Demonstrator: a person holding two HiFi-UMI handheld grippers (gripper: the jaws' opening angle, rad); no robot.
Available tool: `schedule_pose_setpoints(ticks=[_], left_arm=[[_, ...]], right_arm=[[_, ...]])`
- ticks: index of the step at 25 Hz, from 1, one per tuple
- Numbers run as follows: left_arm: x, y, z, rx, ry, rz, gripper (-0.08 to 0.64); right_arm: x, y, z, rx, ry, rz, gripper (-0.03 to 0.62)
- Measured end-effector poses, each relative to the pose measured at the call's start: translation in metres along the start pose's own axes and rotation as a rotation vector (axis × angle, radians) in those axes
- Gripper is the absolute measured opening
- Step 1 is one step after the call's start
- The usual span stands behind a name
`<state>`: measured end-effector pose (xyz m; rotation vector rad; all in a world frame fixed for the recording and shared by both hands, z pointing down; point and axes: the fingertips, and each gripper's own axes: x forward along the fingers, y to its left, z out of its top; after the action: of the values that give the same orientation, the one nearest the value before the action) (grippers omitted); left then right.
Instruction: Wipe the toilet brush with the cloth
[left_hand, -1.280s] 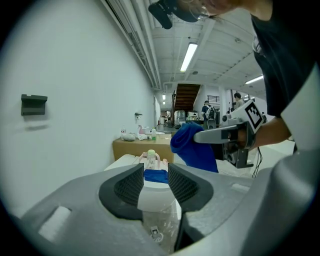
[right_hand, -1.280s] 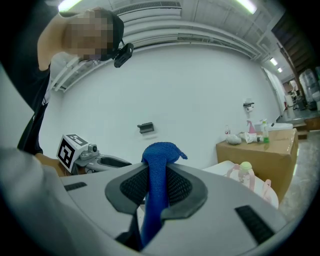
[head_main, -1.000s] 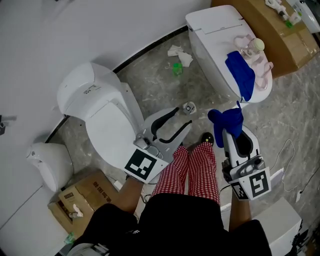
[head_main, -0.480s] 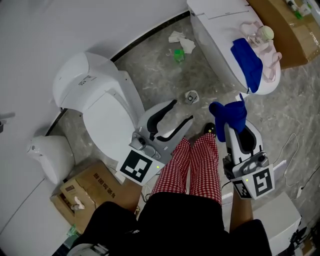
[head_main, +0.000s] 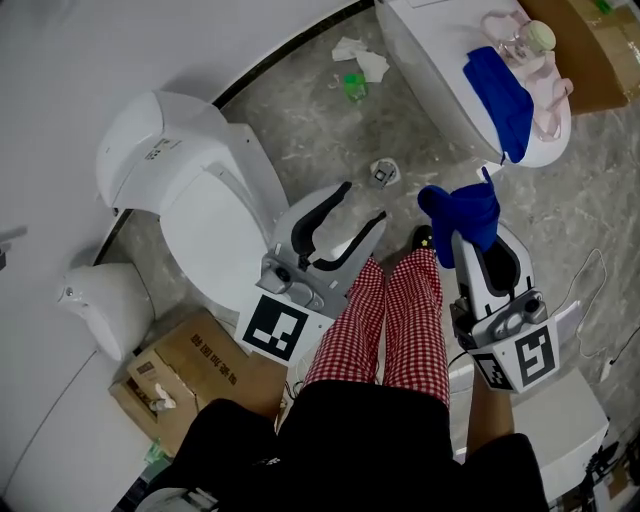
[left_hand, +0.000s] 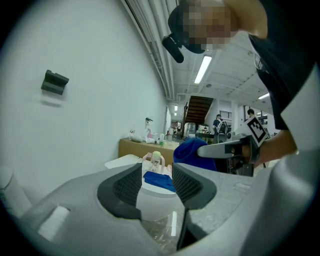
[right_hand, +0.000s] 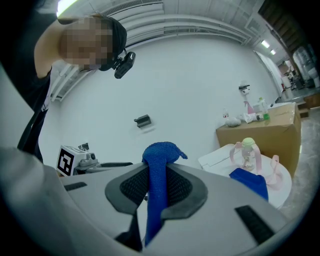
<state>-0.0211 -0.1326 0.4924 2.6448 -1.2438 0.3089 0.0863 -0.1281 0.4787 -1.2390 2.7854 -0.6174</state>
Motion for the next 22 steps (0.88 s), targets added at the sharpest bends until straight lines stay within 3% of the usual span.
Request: schedule_pose_setpoints(ticks=[4,8,13,22], left_arm=[[0.000,-0.002,0.000,-0.040,-0.037,-0.008,0.187],[0.002,-0.001,-0.004,0.019,-0.025,0.007,0.187],[0.004,0.004,-0.011,0.025,-0.030,0.036,0.187],[0.018,0.001,-0.031,0.187,0.034,0.074,0.179]], right_arm=[[0.000,-0.001,-0.005,0.014,0.005,0.002,0.067],[0.001,-0.004,-0.010,0.008,0.007,-0.001,0.067],[0.004,-0.006,-0.015,0.013,0.015,0.003,0.067],[0.013,-0.010,-0.028,0.016,0.035,0.016,0.067]])
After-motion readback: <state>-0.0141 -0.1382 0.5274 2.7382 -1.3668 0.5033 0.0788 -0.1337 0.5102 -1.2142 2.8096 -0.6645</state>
